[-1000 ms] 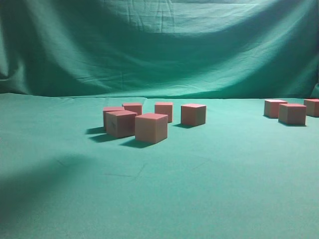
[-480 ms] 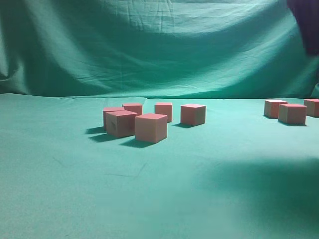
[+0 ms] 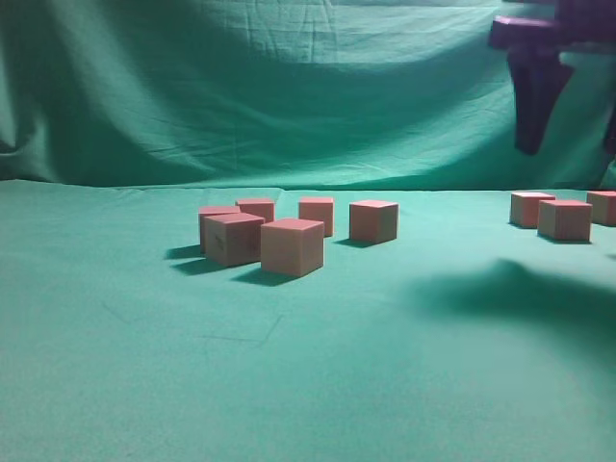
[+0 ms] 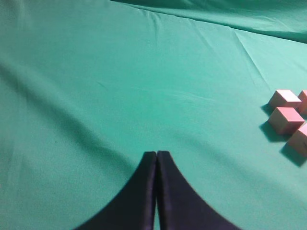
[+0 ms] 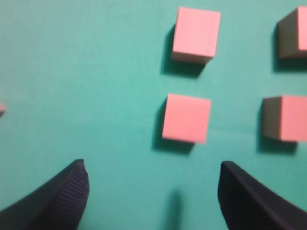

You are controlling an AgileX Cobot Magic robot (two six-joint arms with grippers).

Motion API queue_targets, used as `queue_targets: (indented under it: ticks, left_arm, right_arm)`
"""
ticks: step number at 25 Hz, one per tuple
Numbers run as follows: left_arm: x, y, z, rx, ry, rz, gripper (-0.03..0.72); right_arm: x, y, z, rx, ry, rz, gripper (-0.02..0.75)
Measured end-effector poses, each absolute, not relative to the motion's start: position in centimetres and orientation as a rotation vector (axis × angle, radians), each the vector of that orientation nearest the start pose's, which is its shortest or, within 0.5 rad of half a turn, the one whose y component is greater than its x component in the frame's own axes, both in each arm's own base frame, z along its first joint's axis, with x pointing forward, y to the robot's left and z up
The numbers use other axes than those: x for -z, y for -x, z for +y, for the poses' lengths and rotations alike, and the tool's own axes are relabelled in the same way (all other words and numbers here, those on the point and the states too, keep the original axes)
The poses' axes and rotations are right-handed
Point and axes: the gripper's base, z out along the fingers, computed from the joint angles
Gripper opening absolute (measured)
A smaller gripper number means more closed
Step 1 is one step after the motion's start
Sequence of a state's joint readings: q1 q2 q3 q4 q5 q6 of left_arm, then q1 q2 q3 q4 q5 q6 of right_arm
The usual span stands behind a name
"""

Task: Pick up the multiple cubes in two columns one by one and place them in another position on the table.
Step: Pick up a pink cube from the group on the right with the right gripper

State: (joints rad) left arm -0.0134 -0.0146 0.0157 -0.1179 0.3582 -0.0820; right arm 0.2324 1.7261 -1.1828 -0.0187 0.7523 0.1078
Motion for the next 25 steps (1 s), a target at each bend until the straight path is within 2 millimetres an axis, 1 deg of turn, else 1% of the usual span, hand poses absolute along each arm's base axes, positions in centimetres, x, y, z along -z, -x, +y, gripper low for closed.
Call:
queue_targets:
  ticks: [5,9,15,22,23,25]
  left_arm:
    - [-17.7,-5.3,-0.4,0.182,0.136,1.839,0.0]
    - [-17.7,-5.3,-0.4,0.182,0.136,1.839,0.0]
    - [-17.7,-5.3,-0.4,0.182,0.136,1.839,0.0]
    - [-17.7,-5.3,-0.4,0.182,0.136,1.839,0.0]
    - [-17.7,-5.3,-0.4,0.182,0.136,1.839,0.0]
    - [-17.7,-5.3,-0.4,0.182,0.136,1.839,0.0]
  right_arm:
    - [-19.2,-35.6,8.1,-0.044,0.149,2.784,0.559]
    - [-17.9,-37.1,8.3,-0.01,0.167,2.788,0.559]
    - [-17.1,-38.3,8.2,0.05,0.18,2.771,0.559]
    - [-15.9,-38.6,8.2,0.071,0.186,2.792,0.559]
    - [-15.8,-38.6,8.2,0.071,0.186,2.792,0.495]
    - [-15.8,-38.6,8.2,0.071,0.186,2.793,0.401]
